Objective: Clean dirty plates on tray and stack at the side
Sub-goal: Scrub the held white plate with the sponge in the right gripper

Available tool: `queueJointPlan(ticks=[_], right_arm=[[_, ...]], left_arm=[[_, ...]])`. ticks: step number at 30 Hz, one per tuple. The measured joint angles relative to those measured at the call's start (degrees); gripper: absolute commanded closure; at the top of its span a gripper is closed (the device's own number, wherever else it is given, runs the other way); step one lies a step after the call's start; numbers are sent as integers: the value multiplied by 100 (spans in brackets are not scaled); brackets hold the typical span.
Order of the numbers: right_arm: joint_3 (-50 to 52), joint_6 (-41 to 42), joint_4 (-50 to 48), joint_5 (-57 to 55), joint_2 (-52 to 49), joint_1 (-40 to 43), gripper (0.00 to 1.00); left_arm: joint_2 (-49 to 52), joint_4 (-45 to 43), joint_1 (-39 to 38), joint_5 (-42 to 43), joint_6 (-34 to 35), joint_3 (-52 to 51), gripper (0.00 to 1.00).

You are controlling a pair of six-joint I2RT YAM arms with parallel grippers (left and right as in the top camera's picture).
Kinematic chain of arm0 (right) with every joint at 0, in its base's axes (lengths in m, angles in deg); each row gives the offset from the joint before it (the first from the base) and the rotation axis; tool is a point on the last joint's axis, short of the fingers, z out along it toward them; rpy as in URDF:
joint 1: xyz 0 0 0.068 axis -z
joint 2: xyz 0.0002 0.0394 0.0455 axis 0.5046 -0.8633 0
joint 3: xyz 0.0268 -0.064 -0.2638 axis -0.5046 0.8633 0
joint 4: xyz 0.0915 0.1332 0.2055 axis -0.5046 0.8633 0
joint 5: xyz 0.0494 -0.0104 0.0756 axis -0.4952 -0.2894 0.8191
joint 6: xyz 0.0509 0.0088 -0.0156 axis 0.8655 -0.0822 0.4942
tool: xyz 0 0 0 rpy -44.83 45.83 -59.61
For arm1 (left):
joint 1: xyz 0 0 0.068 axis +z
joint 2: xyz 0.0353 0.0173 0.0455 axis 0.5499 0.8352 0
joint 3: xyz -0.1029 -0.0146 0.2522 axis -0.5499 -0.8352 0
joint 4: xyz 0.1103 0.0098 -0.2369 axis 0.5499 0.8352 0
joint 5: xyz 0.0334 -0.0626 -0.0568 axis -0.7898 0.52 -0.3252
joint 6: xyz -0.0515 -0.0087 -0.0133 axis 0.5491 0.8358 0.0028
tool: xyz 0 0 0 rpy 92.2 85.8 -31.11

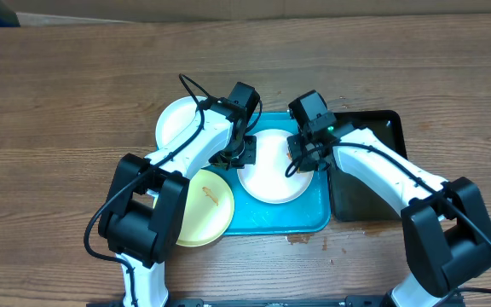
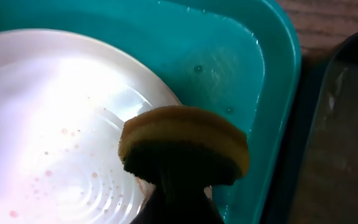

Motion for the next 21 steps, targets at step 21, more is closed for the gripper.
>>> queueJointPlan(ticks=[21], right_arm=[[280, -321, -527, 649, -409, 46, 96]], left_arm=[[0, -22, 7, -4, 0, 0, 97]])
